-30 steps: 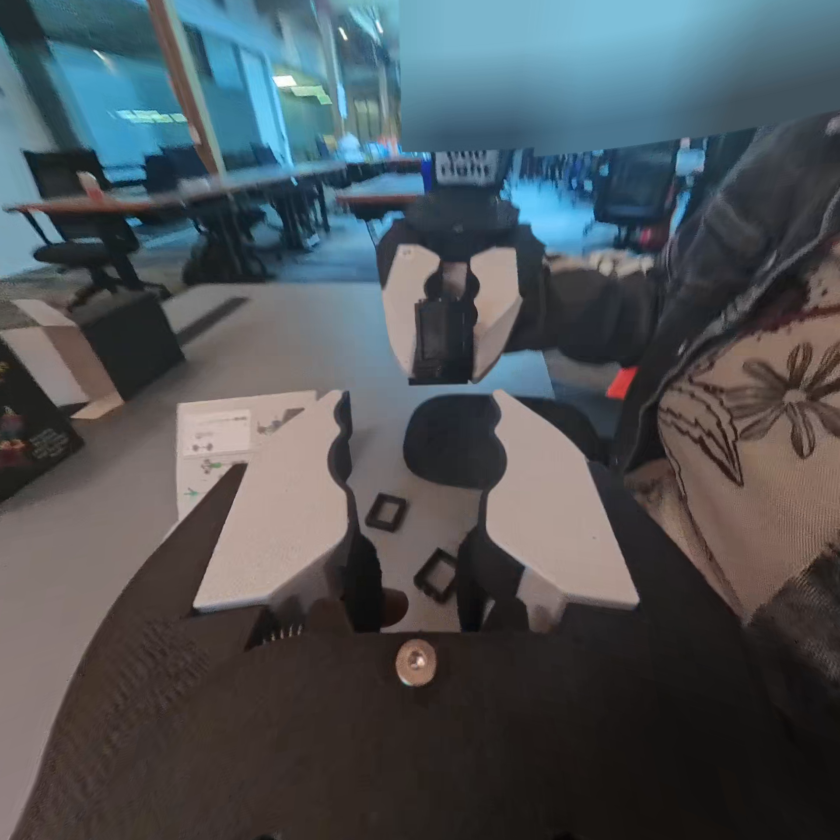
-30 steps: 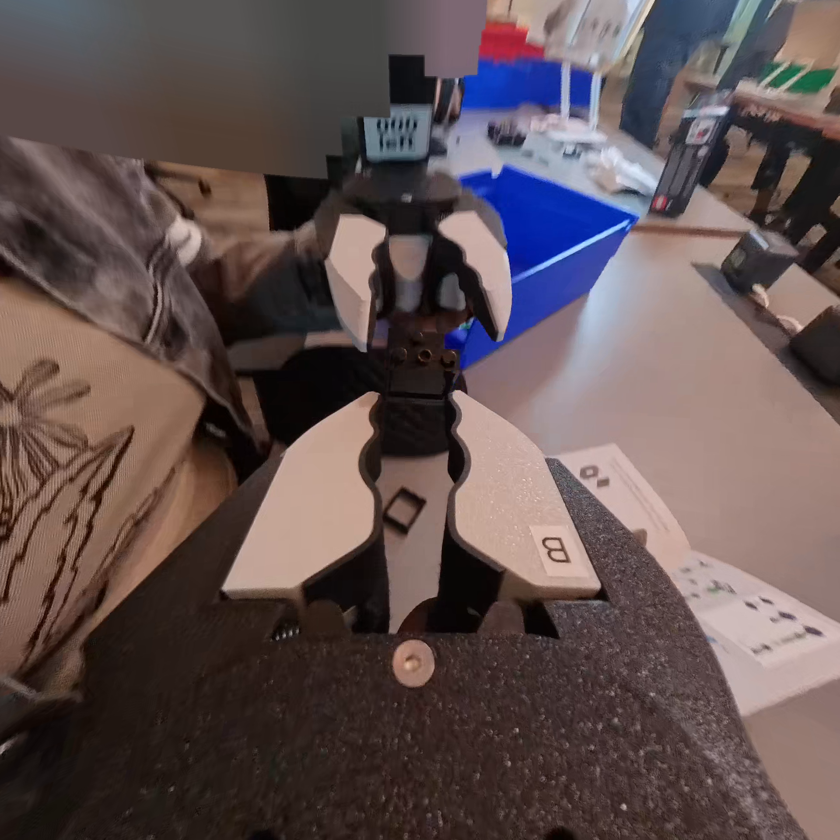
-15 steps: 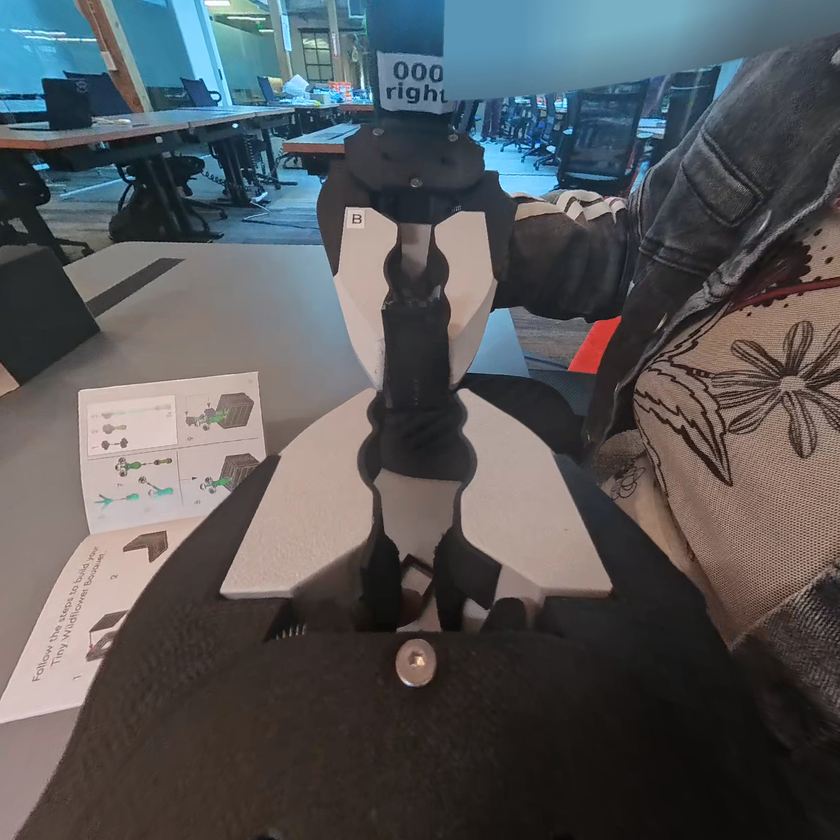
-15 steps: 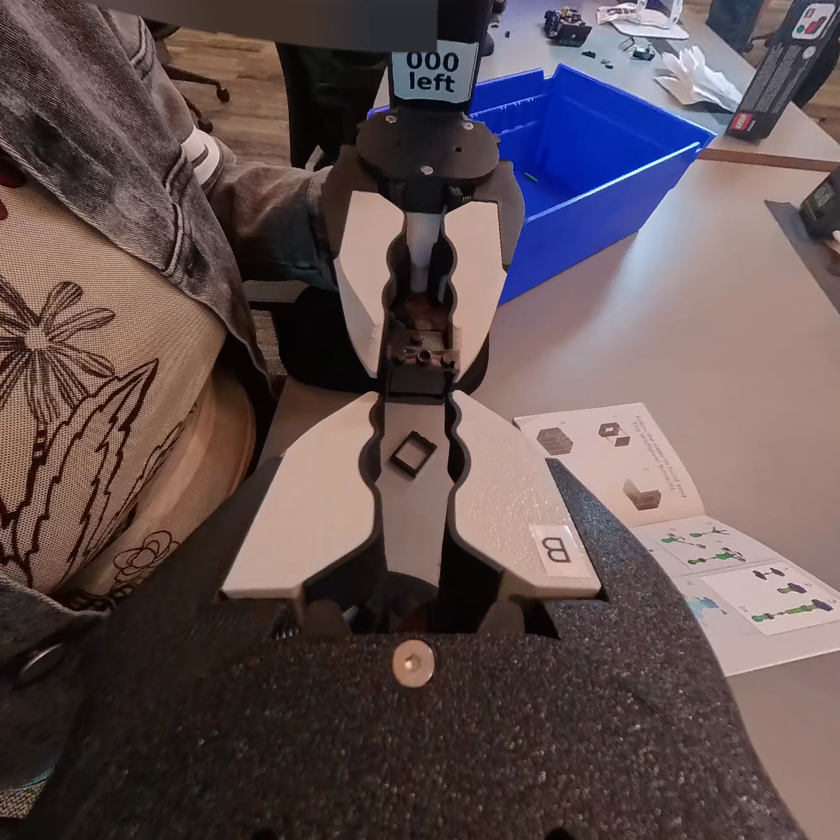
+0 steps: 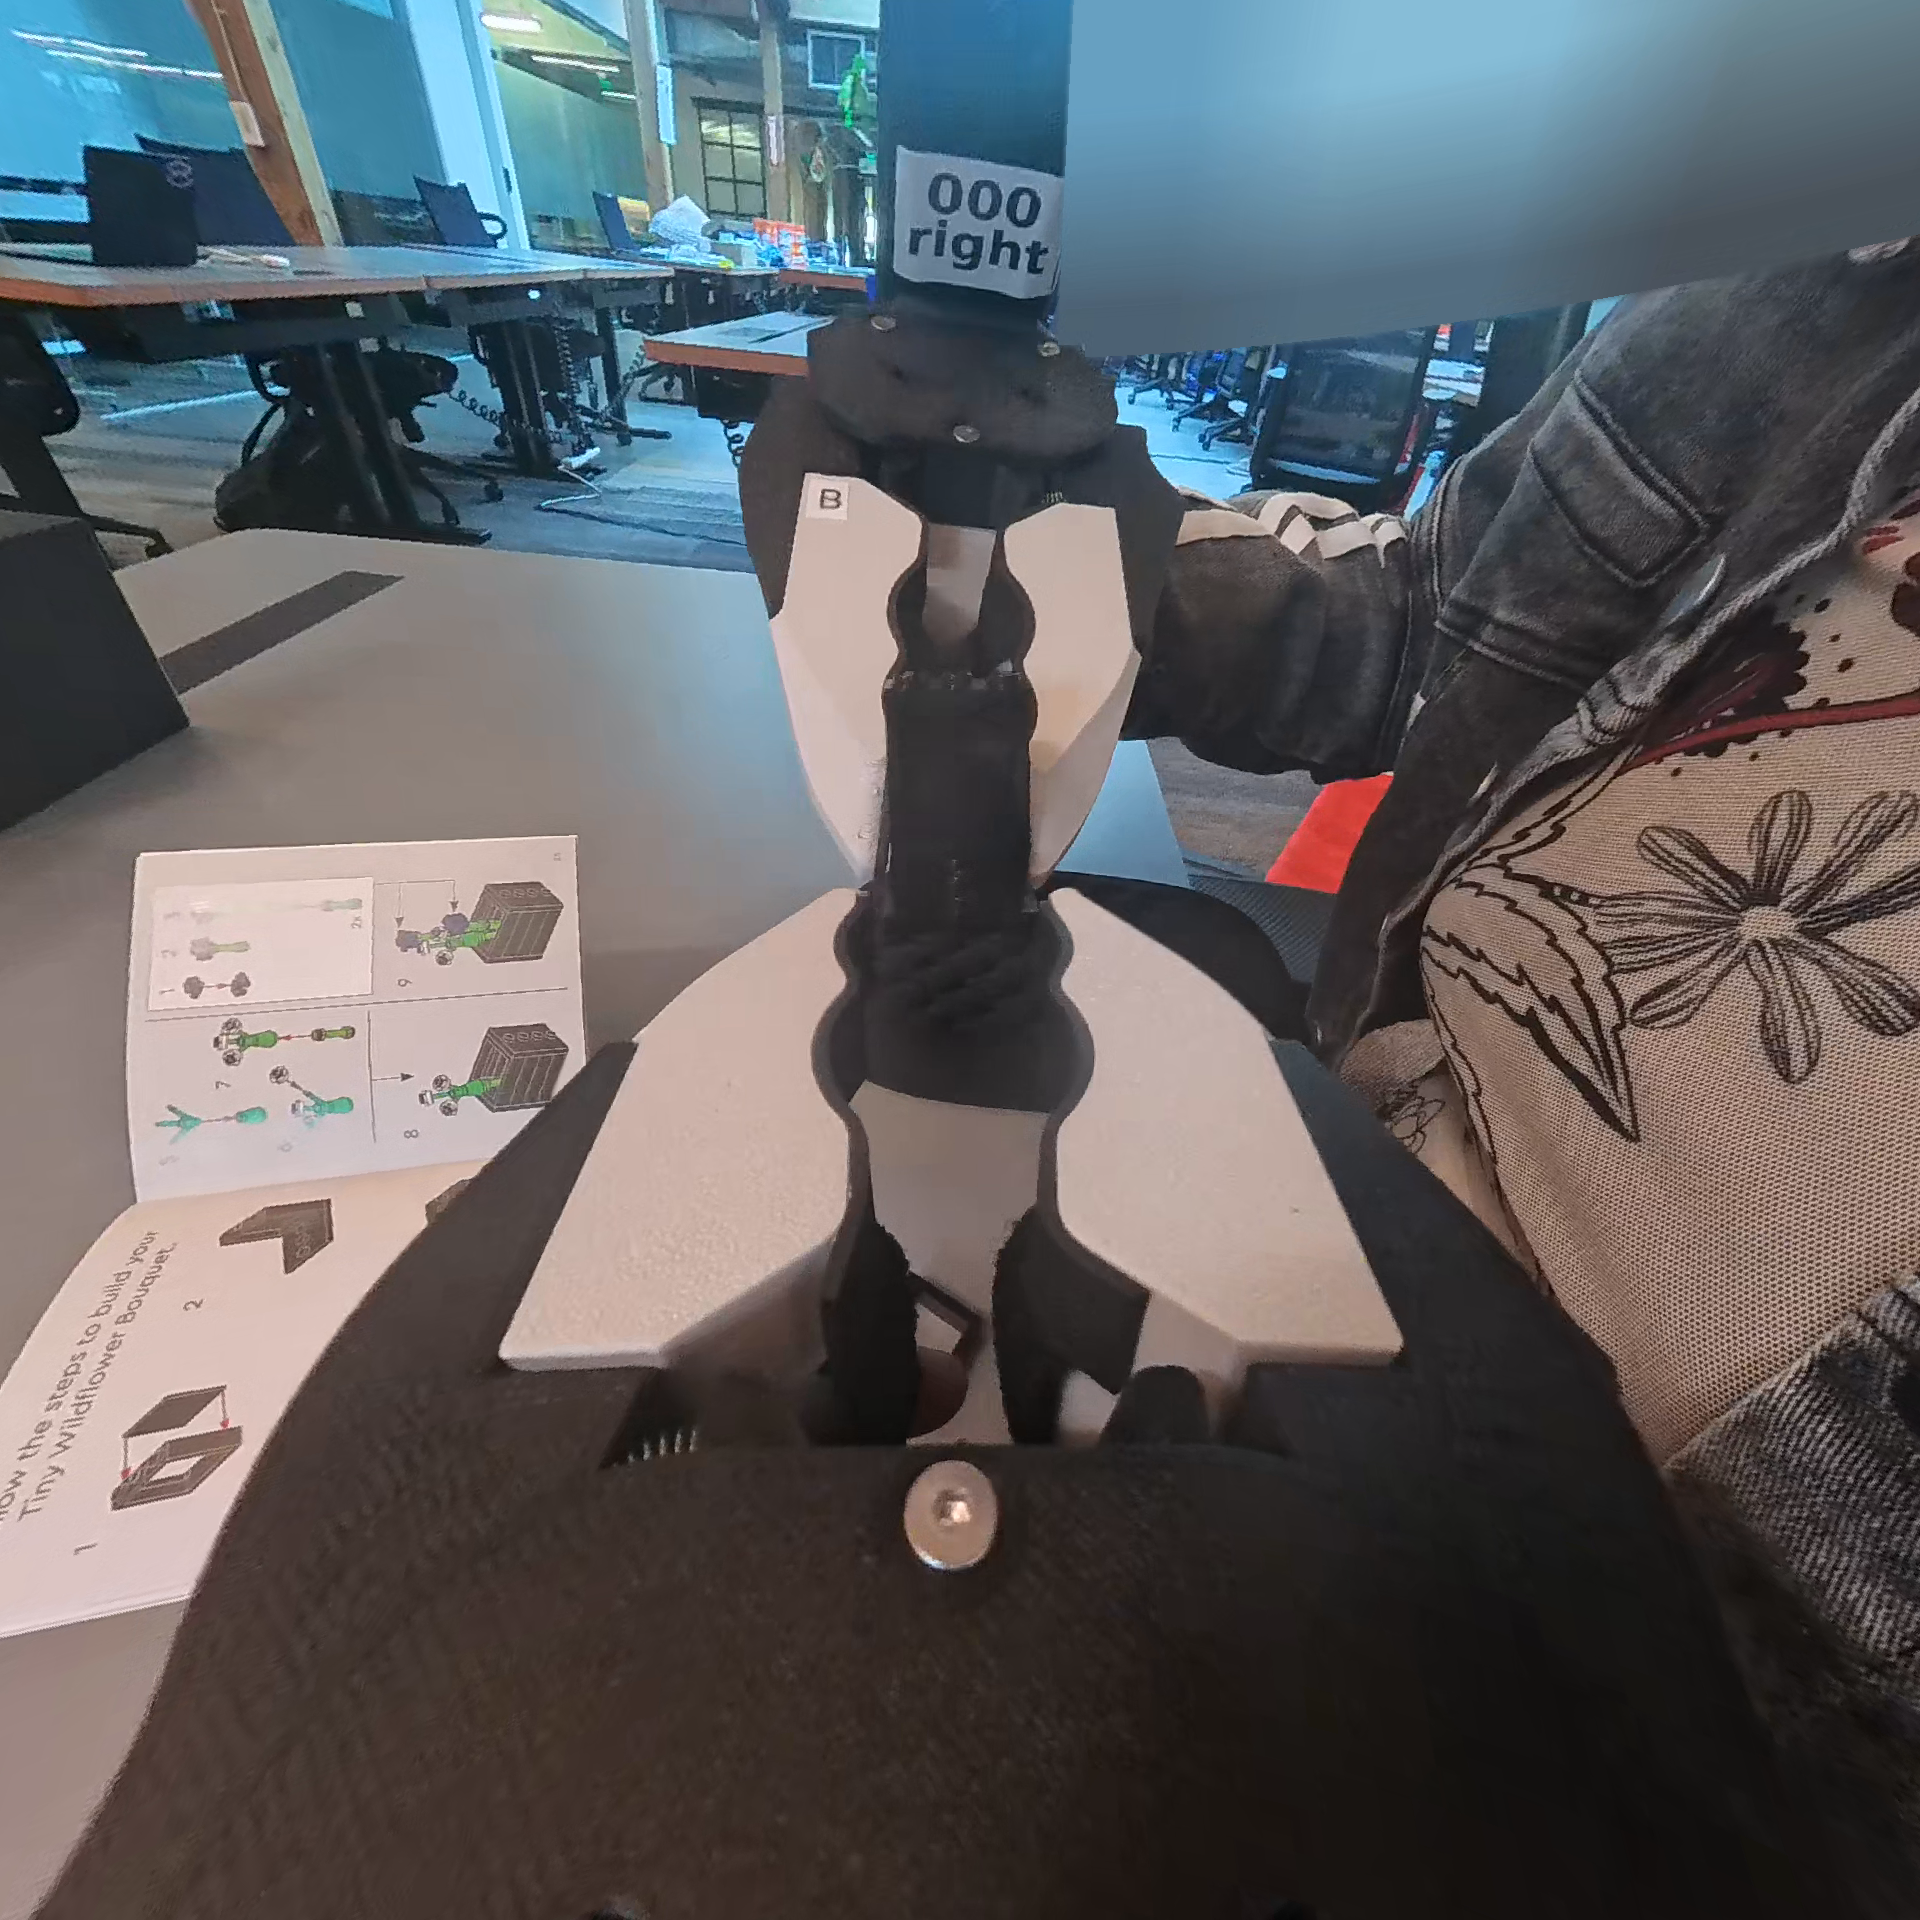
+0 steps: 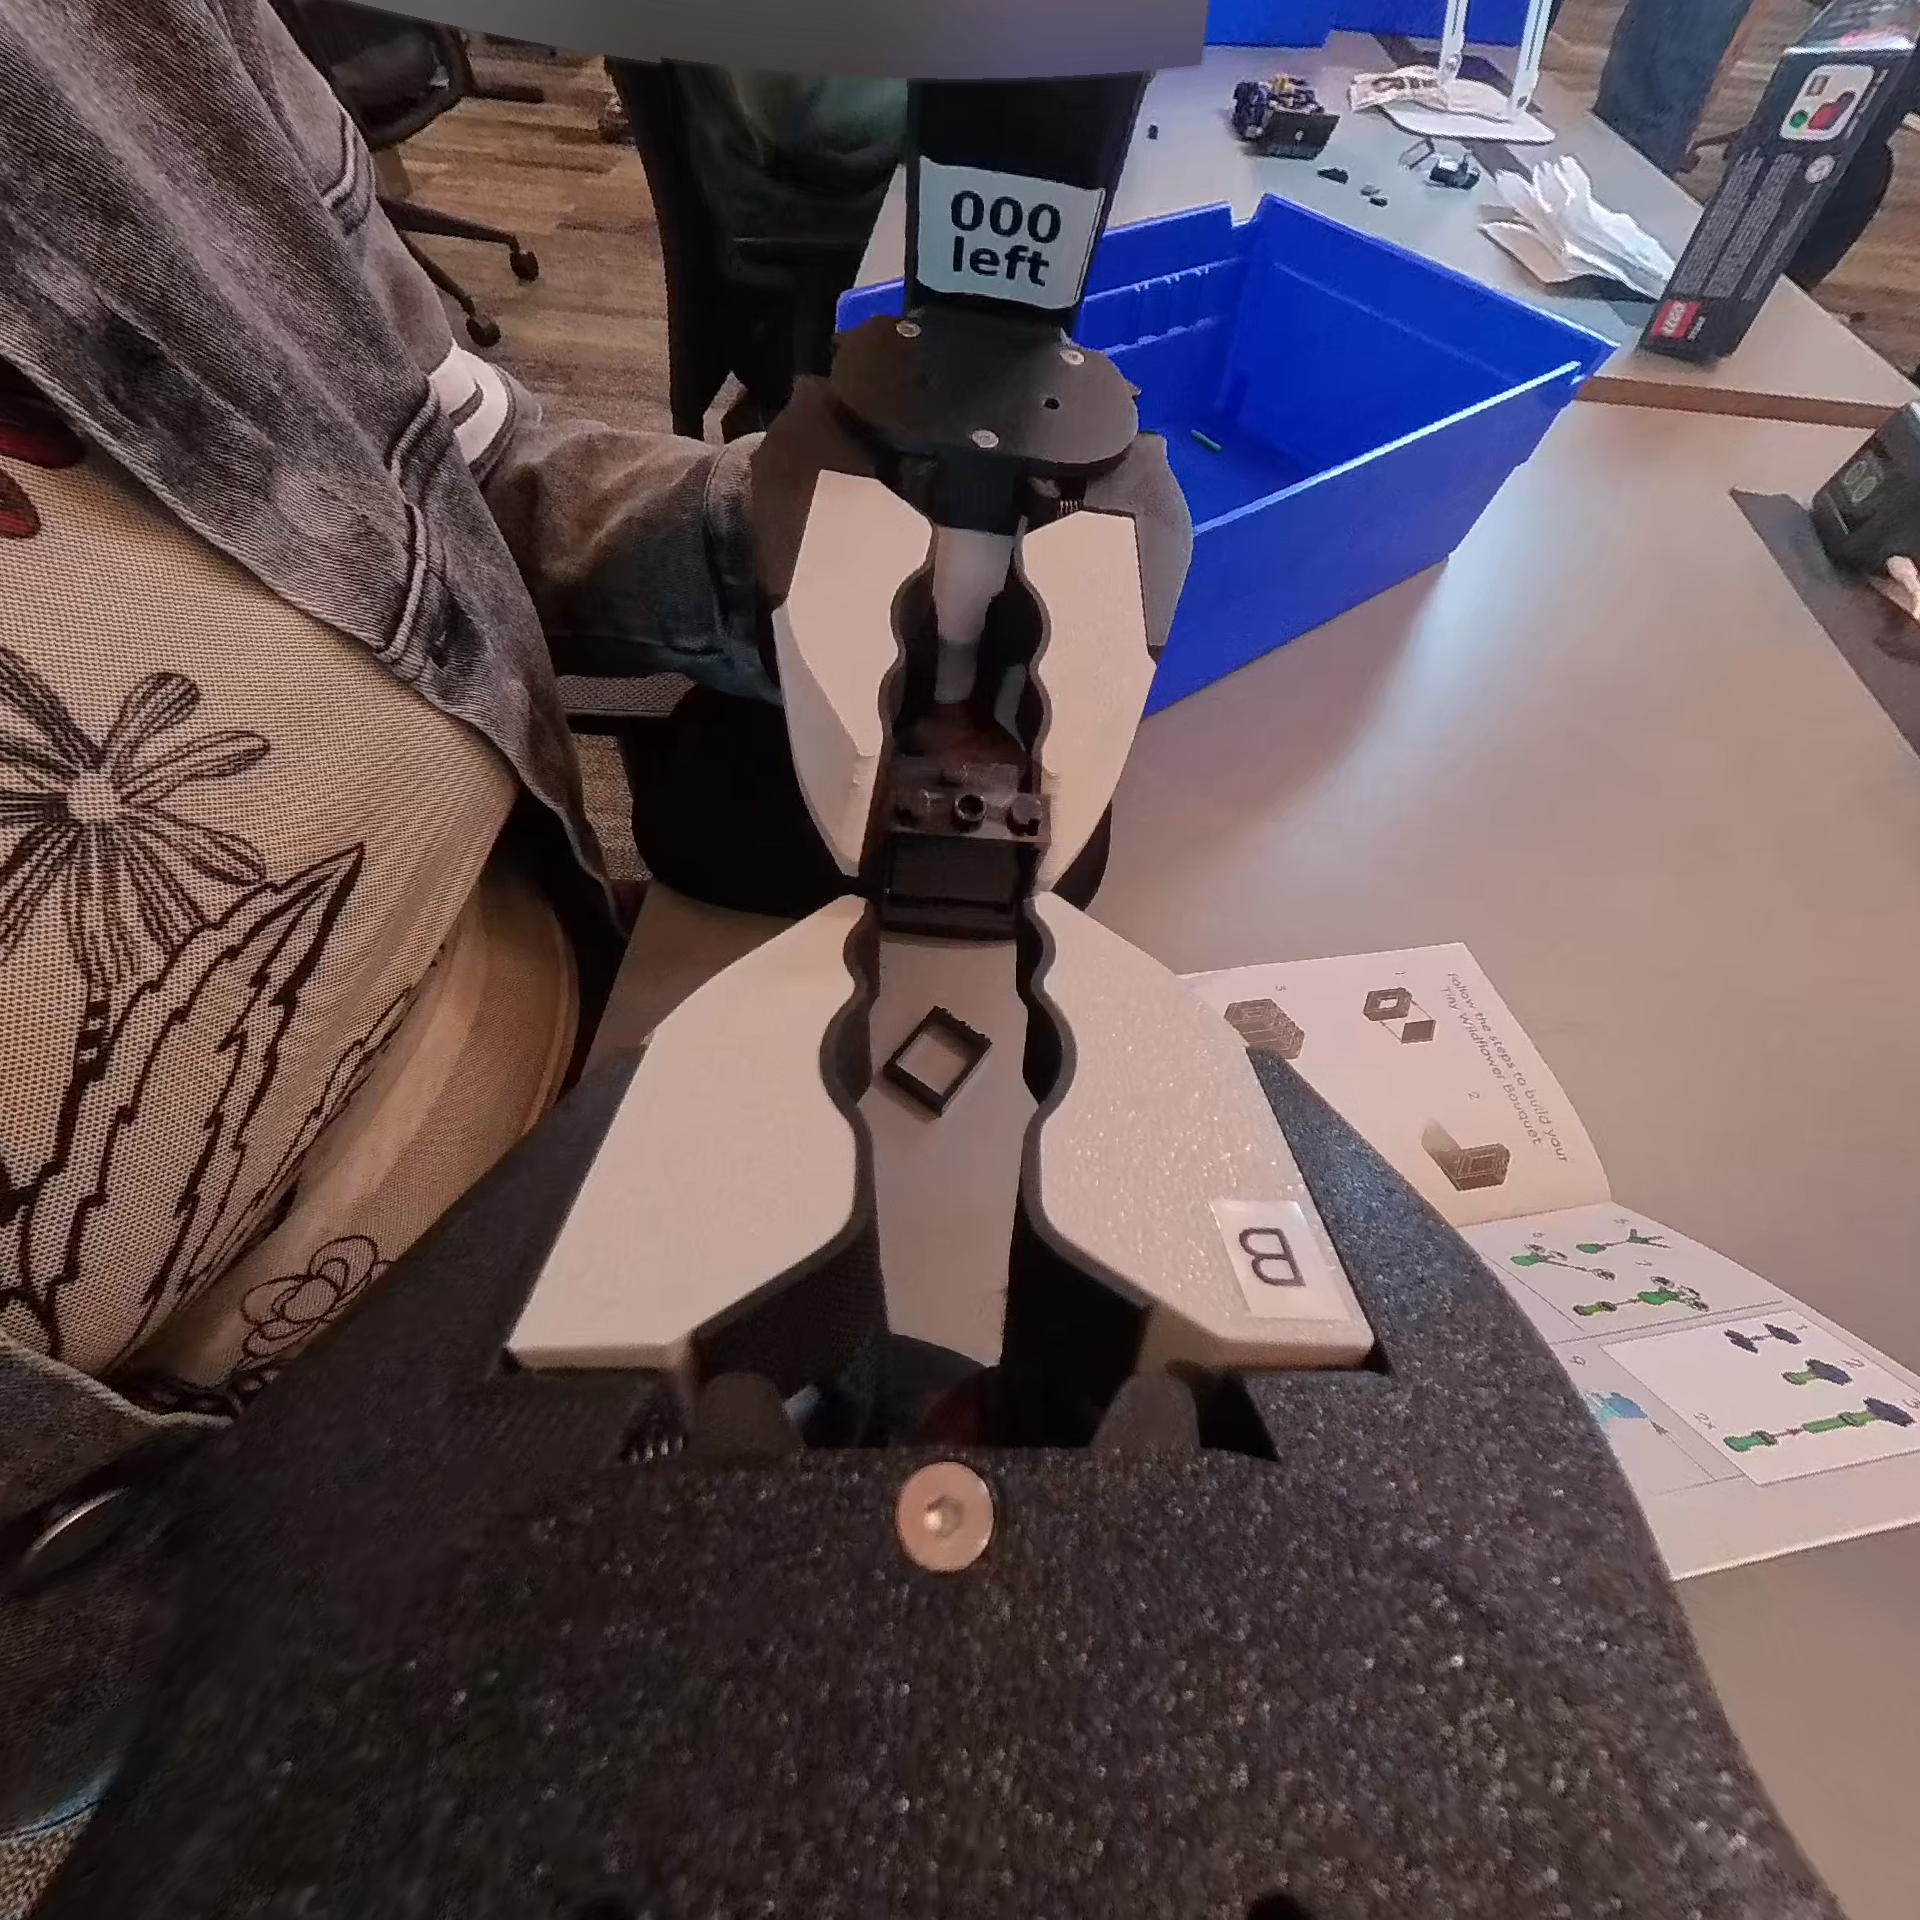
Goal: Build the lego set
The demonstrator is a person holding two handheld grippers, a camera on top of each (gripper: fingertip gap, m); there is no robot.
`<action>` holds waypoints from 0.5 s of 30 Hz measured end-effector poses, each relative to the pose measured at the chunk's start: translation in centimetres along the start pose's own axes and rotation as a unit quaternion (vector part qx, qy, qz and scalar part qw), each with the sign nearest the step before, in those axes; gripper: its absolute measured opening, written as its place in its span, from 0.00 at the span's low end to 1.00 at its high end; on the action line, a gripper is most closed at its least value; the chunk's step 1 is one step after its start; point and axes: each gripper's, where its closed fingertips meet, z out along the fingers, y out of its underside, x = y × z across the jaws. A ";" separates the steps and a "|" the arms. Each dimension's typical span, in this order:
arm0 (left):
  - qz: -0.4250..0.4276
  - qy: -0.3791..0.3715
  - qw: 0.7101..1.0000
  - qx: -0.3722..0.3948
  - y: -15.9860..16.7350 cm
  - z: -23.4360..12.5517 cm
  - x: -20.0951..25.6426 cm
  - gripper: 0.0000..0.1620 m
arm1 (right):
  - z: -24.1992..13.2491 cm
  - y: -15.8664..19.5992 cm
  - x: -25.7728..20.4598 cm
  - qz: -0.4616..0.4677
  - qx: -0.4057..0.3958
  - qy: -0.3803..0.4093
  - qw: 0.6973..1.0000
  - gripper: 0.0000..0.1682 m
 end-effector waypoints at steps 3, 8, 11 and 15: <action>0.002 0.001 1.000 0.000 0.1 -0.1 0.1 0.17 | 0.0 0.0 0.0 0.000 0.002 0.000 1.000 0.15; 0.018 -0.007 1.000 0.003 -0.1 -0.2 0.1 0.17 | 0.1 -0.1 -0.1 0.002 0.009 0.000 1.000 0.14; -0.002 -0.009 0.999 0.036 -0.9 -0.5 -0.1 0.17 | -0.2 -0.9 0.4 0.030 0.050 0.006 0.998 0.23; -0.110 0.032 0.976 0.183 -3.8 -2.2 -0.4 0.17 | -1.2 -3.5 0.9 0.093 0.157 -0.012 0.983 0.28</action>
